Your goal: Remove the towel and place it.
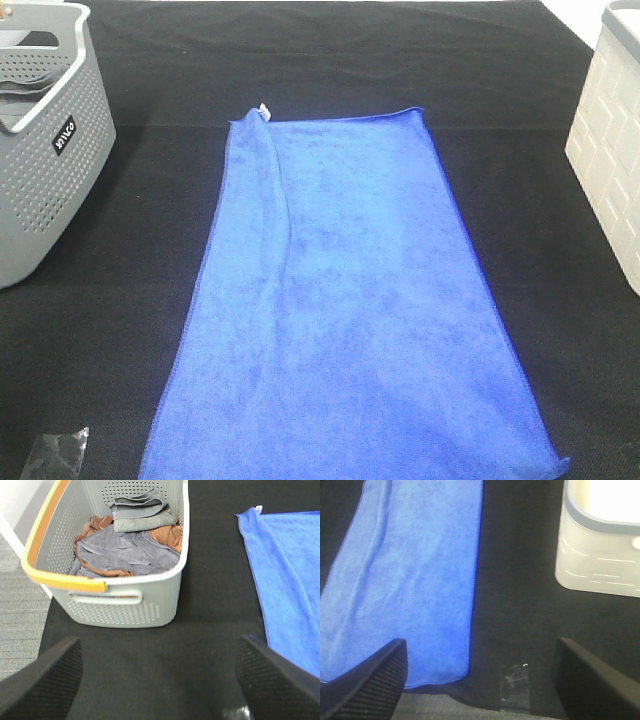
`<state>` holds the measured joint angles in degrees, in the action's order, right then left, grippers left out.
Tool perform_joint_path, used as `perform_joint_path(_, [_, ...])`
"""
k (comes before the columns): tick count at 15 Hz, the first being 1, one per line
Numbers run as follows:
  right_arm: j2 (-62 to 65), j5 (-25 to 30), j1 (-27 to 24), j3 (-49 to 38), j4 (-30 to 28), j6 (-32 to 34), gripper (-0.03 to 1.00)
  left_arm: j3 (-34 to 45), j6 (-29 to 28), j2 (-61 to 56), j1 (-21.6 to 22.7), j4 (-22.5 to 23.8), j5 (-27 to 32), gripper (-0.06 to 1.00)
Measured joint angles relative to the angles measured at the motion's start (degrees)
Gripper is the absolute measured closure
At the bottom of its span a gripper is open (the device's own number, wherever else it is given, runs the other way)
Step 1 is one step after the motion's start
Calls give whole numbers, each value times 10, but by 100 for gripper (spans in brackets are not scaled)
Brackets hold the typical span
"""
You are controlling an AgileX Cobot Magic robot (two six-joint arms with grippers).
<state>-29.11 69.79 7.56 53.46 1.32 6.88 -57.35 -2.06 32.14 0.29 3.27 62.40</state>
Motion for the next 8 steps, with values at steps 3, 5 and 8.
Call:
perform_joint_path(3, [143, 1, 0, -84, -21, -1, 22, 87, 5, -147, 0, 0, 46, 16])
perform_joint_path(5, [175, 1, 0, -109, -26, -11, 22, 108, 5, -184, 0, 0, 55, 16])
perform_joint_path(8, [242, 1, 0, -178, -26, -59, 22, 164, 8, -297, 0, 0, 57, 16])
